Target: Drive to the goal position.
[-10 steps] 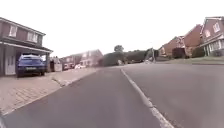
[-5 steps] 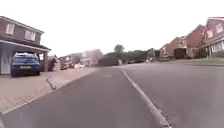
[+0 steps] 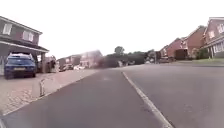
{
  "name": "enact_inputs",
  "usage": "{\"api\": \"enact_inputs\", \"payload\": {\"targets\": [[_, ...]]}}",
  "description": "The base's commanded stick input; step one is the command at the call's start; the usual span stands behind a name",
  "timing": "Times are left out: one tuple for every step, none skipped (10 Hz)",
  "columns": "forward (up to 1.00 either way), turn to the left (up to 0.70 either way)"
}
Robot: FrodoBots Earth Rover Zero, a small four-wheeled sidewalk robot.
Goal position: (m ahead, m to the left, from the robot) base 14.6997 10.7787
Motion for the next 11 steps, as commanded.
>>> {"api": "enact_inputs", "payload": {"targets": [[1.0,0.0],[1.0,0.0],[1.0,0.0],[1.0,0.0],[1.0,0.0],[1.0,0.0],[1.0,0.0],[1.0,0.0],[1.0,0.0],[1.0,0.0],[1.0,0.0]]}}
